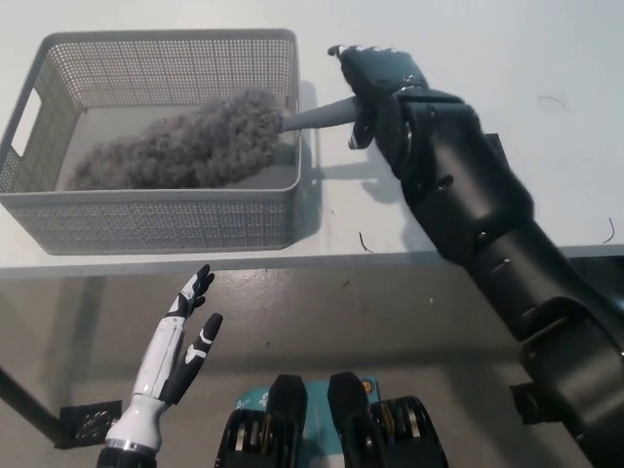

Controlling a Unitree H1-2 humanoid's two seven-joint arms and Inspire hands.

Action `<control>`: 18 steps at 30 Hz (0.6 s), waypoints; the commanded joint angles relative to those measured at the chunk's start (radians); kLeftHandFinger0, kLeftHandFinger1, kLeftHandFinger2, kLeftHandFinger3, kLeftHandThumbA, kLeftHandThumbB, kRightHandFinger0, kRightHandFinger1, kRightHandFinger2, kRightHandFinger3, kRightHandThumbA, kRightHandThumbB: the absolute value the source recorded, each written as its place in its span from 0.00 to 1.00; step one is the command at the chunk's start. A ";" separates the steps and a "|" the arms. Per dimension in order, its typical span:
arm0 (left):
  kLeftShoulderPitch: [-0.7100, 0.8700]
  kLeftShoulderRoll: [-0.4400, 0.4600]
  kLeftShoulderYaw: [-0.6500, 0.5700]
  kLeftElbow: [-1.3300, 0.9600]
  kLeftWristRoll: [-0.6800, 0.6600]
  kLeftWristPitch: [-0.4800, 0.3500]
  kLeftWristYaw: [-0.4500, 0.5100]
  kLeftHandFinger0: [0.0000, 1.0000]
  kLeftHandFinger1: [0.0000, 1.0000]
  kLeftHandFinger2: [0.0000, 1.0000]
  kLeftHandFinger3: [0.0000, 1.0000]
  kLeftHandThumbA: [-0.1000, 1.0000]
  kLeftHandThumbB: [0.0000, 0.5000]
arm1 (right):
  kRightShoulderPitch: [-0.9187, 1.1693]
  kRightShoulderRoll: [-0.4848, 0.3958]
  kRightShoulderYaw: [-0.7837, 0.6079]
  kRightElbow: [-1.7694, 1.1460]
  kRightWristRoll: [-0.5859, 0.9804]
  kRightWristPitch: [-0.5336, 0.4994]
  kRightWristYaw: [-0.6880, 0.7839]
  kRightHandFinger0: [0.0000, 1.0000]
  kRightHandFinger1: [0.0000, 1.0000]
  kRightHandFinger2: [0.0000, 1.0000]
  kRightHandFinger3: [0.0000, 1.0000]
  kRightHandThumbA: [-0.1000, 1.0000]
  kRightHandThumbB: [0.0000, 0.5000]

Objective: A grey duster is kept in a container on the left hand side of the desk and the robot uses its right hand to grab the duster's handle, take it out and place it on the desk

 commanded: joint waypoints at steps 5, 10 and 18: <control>-0.024 0.007 -0.006 -0.023 0.002 -0.009 -0.004 1.00 1.00 1.00 1.00 0.99 0.00 | -0.164 0.127 0.018 0.237 0.053 -0.101 -0.349 1.00 1.00 1.00 1.00 0.78 0.97; -0.019 0.015 -0.007 -0.030 0.009 -0.010 -0.006 1.00 1.00 1.00 1.00 0.99 0.00 | -0.139 0.141 -0.014 0.345 0.075 -0.142 -0.612 0.01 0.02 0.06 0.31 0.25 0.55; -0.024 0.021 -0.005 -0.027 0.013 -0.023 -0.003 1.00 1.00 1.00 1.00 0.97 0.00 | -0.098 0.104 -0.049 0.357 0.114 -0.196 -0.753 0.00 0.04 0.23 0.26 0.33 0.18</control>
